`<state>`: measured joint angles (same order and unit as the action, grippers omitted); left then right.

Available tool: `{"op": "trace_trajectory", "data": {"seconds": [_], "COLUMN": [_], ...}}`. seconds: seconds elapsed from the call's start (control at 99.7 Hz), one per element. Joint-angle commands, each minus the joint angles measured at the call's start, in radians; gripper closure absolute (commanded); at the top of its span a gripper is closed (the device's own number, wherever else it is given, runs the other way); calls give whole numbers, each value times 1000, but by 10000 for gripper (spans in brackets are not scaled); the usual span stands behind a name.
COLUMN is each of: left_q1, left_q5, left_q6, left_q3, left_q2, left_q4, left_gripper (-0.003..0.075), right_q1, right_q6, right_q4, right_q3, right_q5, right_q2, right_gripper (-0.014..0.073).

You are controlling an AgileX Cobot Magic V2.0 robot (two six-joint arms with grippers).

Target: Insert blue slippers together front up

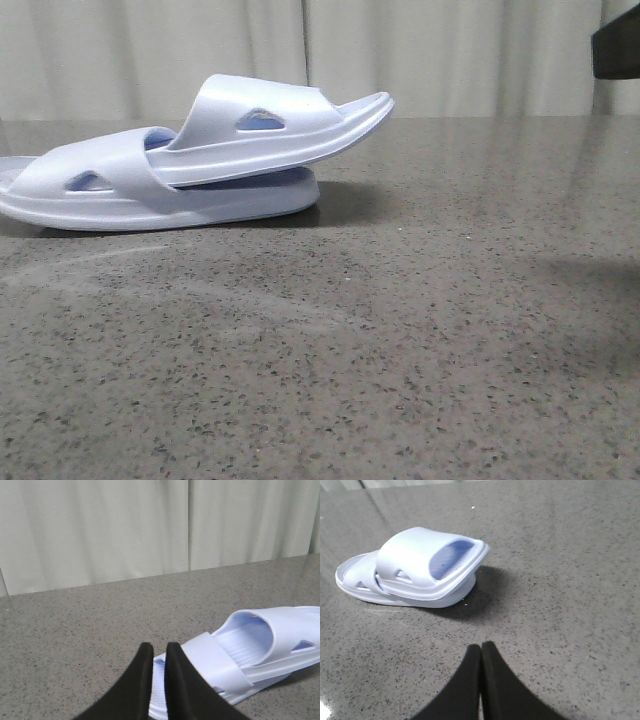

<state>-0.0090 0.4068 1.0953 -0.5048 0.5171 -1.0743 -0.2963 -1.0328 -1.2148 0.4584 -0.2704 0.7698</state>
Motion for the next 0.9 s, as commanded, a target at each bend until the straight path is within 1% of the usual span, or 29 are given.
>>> {"op": "trace_trajectory", "data": {"seconds": [0.0,0.16,0.321,0.421,0.541,0.892], "left_q1": [-9,-9,-9,-9,-9,-9], "left_q5": [-27,15,15,15,15,15], "left_q6": [38,122,189,189,188,188], "left_q3": [0,61,127,129,129,129], "left_q2": [-23,-53,-98,-110,-110,-110], "left_q4": [-86,-168,-271,-272,-282,-289], "left_gripper": [705,705,705,705,705,705], "right_q1": [-2,-2,-2,-2,-2,-2], "right_q6": [-9,-9,-9,-9,-9,-9], "right_q4": [-32,-32,-44,-44,-77,-77], "right_q3": [-12,-79,-133,-141,-141,-141], "right_q5": [44,45,39,37,22,22], "right_q2": [-54,-148,-222,-238,-238,-236], "right_gripper": [683,678,678,678,678,678]}}
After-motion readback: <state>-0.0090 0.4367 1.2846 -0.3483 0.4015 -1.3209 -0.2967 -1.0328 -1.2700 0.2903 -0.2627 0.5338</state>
